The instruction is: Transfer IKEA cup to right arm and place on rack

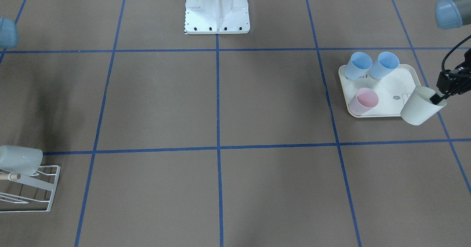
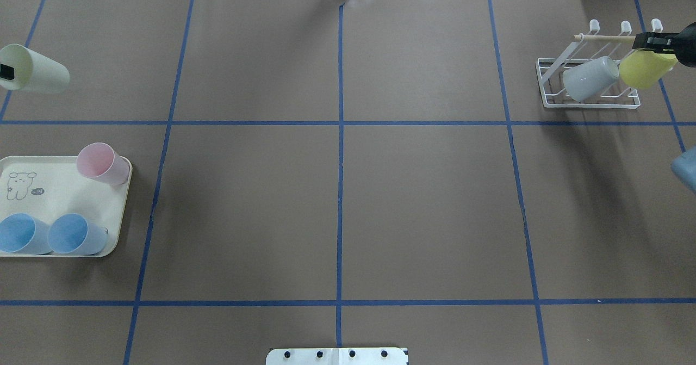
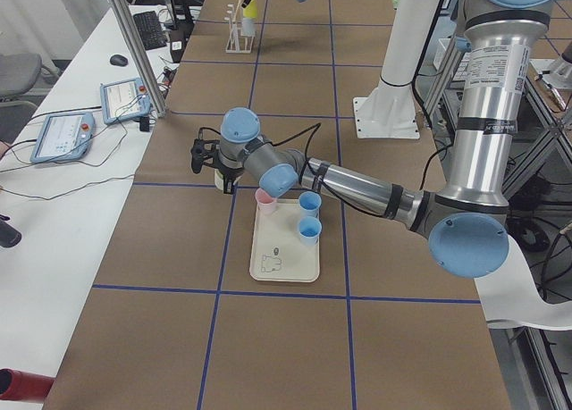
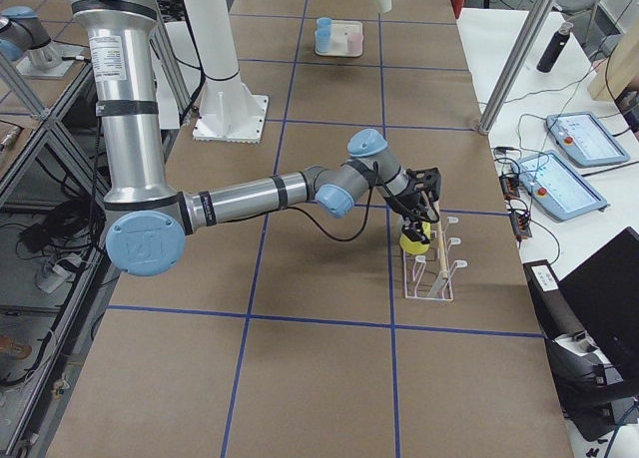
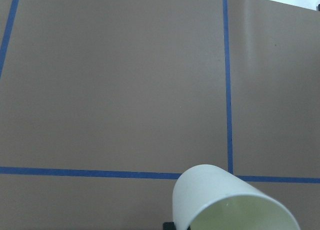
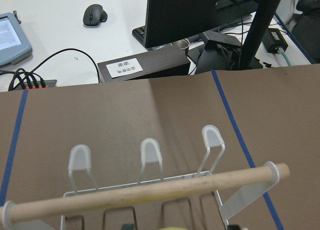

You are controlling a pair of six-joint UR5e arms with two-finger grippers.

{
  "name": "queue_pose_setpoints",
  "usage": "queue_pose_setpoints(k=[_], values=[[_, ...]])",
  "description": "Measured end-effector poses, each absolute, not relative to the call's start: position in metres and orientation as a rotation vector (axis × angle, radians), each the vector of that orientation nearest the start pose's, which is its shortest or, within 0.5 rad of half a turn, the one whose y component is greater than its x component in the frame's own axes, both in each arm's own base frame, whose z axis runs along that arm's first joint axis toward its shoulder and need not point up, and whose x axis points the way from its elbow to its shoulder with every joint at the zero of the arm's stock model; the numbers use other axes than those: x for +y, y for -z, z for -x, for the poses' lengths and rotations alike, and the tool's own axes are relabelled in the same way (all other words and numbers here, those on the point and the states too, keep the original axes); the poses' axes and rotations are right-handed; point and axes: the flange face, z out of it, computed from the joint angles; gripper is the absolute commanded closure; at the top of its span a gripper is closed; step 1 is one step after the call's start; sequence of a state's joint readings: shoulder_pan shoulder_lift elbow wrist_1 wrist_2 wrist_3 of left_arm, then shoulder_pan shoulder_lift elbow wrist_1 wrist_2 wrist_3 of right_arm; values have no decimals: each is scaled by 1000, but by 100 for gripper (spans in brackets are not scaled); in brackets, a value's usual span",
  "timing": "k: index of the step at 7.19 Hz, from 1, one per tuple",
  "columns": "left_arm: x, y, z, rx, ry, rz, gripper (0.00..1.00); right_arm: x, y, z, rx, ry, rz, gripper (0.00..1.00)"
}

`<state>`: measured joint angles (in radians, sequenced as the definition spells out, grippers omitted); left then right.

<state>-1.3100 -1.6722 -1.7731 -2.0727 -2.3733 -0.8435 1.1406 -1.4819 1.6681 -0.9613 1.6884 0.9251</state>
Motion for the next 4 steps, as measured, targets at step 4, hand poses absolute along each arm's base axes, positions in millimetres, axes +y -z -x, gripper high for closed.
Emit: queue_pose_setpoints(k=[4], values=[[-556, -331, -105, 1210, 385, -171, 100, -582, -503, 134, -633, -441, -581, 0]])
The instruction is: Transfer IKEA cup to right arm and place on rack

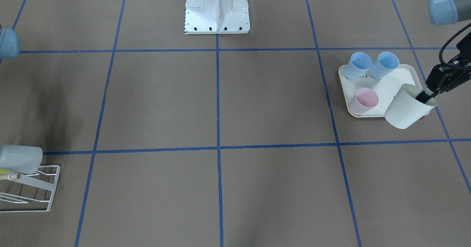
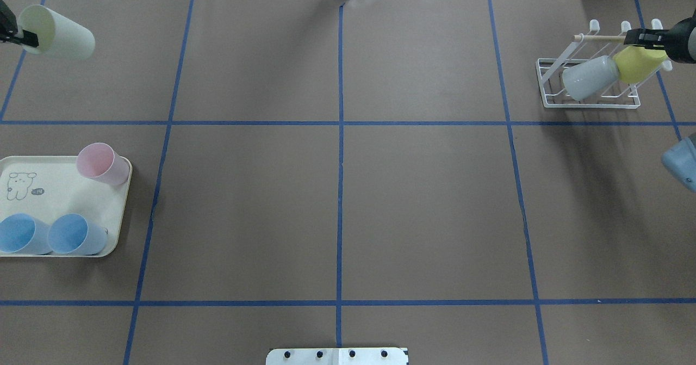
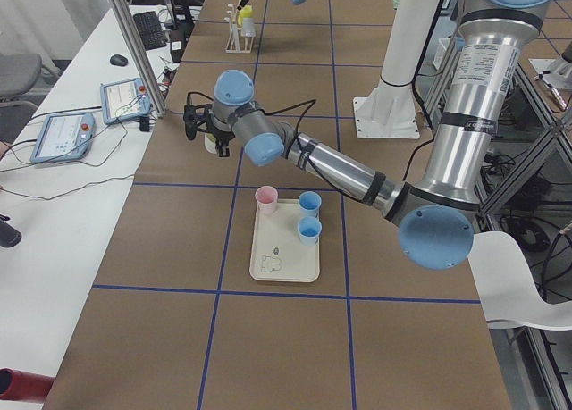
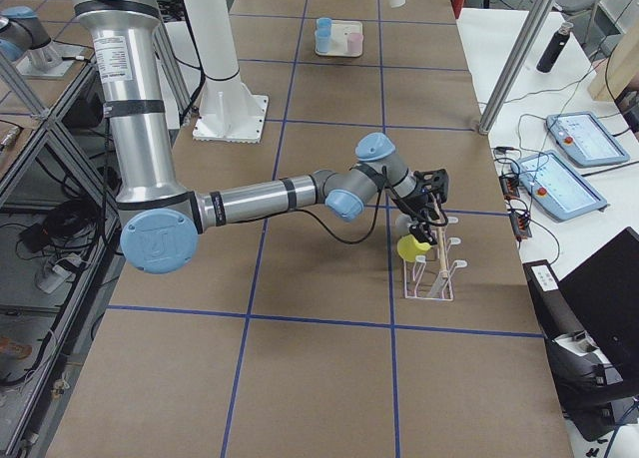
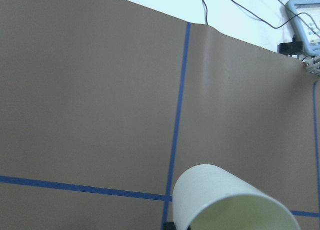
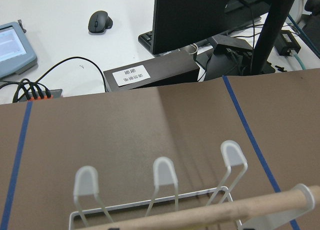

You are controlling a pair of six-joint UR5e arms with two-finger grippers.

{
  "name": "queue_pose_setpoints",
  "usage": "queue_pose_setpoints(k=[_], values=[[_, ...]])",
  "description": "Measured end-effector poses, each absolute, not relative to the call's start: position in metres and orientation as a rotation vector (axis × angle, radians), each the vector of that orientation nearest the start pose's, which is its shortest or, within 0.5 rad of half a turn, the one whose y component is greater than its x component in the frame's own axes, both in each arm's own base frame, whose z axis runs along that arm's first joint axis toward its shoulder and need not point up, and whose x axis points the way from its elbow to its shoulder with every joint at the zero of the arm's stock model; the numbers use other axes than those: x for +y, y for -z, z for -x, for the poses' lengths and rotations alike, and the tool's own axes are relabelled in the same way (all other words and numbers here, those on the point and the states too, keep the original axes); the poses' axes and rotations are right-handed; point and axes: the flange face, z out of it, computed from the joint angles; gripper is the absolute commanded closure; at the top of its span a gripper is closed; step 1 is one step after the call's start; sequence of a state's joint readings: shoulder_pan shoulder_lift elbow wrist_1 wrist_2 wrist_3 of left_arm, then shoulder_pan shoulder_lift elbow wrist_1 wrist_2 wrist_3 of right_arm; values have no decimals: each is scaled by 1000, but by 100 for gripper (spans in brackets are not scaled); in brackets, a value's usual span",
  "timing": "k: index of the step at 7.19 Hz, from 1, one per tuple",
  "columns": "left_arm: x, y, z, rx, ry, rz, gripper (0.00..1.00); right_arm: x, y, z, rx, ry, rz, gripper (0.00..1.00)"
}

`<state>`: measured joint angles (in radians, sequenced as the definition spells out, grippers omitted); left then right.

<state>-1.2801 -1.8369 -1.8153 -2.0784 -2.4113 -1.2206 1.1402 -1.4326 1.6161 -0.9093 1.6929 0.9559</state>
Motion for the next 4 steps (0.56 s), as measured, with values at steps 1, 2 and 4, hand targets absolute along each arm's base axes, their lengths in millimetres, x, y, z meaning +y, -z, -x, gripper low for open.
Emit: queue_pose_setpoints(k=[1, 2, 4], values=[[-558, -292, -135, 1261, 424, -121, 100, -579, -487, 135, -678, -453, -583, 0], [-557, -251, -169, 1307, 471, -73, 100, -573, -462, 137, -755, -479, -573, 0], [-547, -175, -230, 1418, 556, -9, 100, -551, -403, 149, -940, -579, -522, 0]])
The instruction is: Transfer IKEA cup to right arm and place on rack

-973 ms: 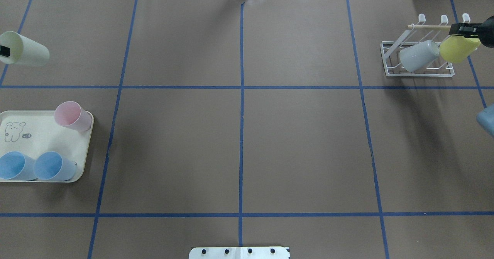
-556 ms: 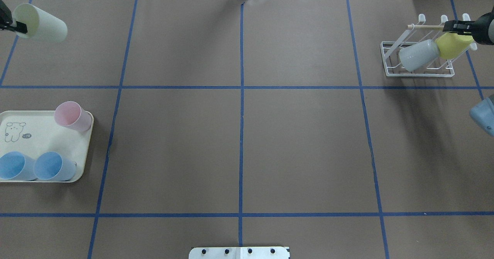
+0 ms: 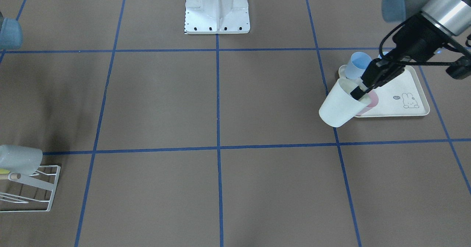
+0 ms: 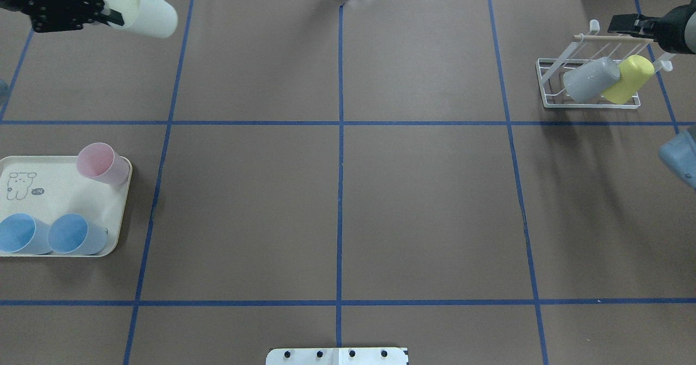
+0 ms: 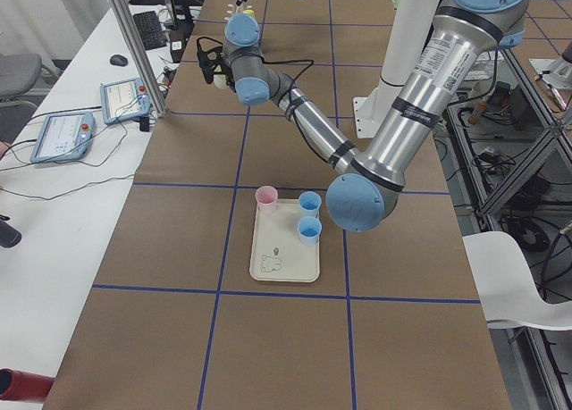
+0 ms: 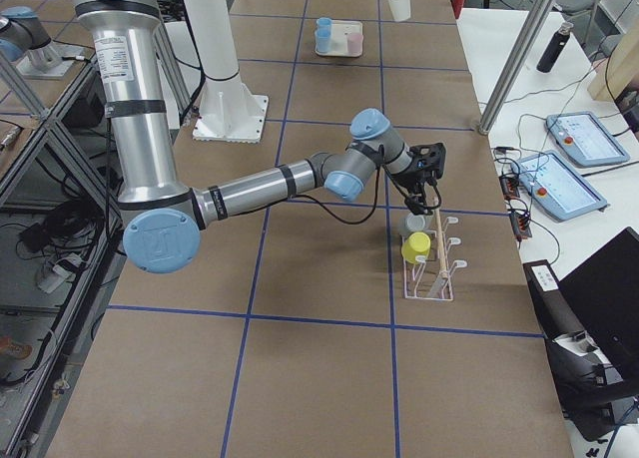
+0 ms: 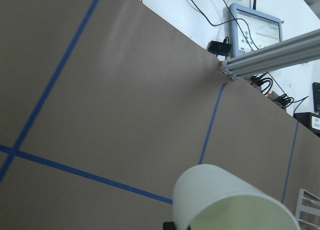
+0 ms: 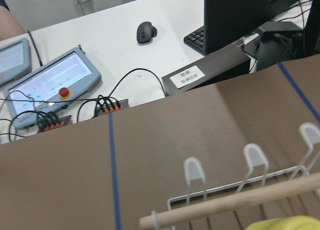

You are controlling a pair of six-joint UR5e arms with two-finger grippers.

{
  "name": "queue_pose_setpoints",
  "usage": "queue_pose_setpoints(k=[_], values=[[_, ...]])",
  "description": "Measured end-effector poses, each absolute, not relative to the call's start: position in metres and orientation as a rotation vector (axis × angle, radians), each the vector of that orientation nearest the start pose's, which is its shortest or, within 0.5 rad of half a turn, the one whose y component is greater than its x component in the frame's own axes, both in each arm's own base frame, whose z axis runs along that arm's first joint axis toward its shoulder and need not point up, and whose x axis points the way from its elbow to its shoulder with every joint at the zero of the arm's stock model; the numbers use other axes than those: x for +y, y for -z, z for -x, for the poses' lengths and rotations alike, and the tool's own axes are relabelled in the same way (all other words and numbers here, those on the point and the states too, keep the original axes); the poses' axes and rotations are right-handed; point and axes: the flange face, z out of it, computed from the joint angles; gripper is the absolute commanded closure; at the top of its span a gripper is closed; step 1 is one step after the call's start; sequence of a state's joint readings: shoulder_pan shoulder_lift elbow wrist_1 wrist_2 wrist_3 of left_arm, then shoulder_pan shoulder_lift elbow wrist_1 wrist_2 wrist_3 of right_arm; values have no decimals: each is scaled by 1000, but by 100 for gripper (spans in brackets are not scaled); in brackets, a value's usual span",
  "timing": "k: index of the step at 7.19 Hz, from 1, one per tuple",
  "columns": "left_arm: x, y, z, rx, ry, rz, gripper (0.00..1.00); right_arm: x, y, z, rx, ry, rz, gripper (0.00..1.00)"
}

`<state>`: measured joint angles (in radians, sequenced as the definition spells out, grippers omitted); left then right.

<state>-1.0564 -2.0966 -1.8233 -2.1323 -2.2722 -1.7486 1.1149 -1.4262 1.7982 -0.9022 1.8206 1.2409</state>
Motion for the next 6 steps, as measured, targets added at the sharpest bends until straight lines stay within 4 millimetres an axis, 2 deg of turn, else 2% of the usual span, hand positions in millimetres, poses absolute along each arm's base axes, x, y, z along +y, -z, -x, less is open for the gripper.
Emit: queue_pose_setpoints(k=[1, 3, 4, 5, 6], values=[[-533, -146, -267, 1494, 604, -2, 100, -541, -373, 163, -1033, -628, -484, 0], [-489, -112, -338, 1718, 717, 26, 100, -531, -304, 196, -1241, -746, -359, 0], [-469, -105, -361, 1834, 771, 62, 100, -524, -273, 213, -1364, -805, -283, 0], [-454, -102, -375, 1919, 799, 106, 100, -513, -254, 226, -1493, -846, -205, 0], [-445, -102, -384, 1977, 806, 148, 100, -503, -242, 234, -1607, -868, -133, 0]])
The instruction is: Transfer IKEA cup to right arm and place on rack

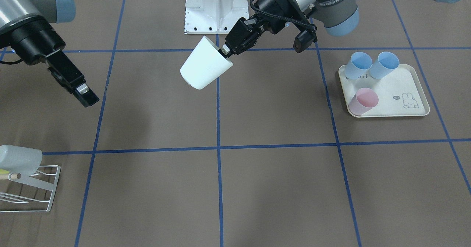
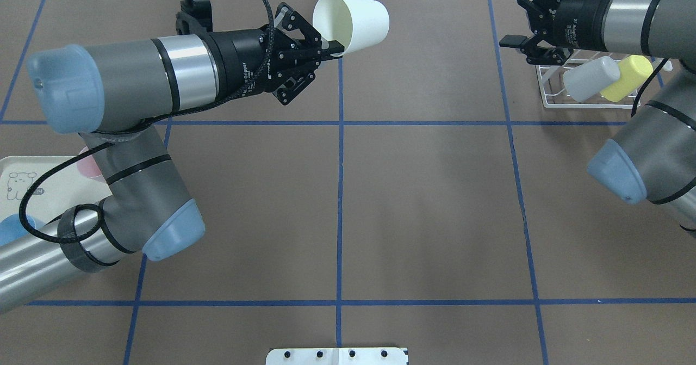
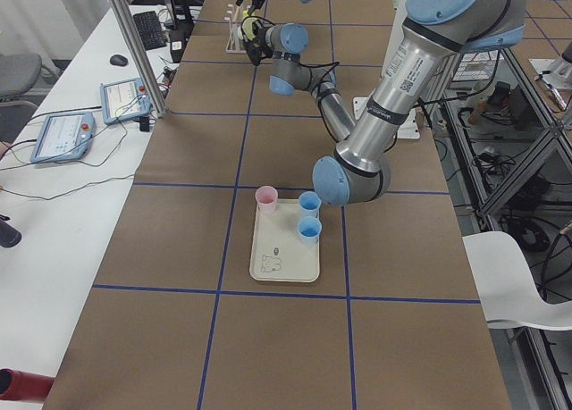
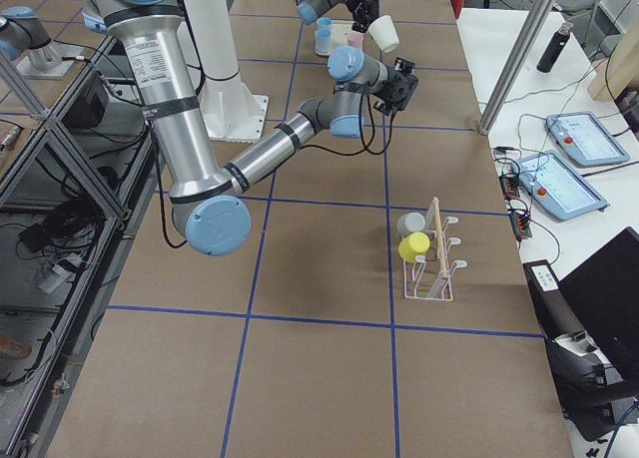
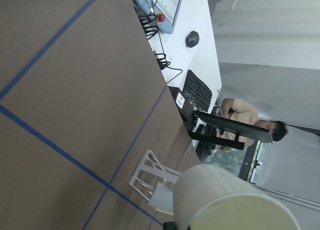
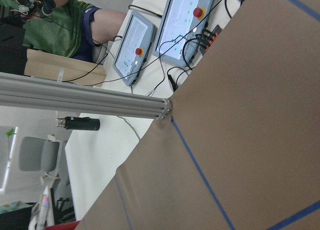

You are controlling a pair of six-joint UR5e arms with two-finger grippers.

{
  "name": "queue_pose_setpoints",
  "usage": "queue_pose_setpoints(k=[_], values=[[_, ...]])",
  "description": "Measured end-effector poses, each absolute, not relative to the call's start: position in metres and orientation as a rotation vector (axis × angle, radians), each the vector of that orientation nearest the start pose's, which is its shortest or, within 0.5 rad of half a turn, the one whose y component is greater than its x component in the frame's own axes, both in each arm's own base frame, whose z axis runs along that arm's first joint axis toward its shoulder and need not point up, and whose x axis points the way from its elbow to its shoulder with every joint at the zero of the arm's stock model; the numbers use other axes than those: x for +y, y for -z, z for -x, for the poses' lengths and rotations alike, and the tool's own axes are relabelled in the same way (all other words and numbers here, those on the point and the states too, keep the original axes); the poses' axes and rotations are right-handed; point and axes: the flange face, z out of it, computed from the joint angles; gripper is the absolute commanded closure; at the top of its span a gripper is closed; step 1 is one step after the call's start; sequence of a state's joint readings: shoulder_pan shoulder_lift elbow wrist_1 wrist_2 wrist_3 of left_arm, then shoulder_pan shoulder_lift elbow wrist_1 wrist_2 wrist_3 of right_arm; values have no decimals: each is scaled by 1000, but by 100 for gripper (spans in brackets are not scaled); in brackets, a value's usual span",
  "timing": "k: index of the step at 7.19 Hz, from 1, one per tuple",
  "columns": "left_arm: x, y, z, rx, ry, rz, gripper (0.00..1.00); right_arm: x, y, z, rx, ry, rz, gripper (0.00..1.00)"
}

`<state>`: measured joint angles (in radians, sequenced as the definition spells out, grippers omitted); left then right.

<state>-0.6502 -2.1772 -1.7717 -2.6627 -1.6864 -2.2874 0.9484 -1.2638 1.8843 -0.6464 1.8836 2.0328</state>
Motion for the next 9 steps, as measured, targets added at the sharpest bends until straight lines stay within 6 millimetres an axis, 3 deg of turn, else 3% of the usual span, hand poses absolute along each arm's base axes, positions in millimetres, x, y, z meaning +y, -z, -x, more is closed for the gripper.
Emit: queue_pose_setpoints(k=[3, 9], values=[[-429, -101, -393, 2087, 805, 234, 100, -485, -213, 248, -1859, -937, 77, 0], [-417, -104, -397, 2179, 784, 339, 100, -442, -194, 289, -2066, -916, 266, 0]])
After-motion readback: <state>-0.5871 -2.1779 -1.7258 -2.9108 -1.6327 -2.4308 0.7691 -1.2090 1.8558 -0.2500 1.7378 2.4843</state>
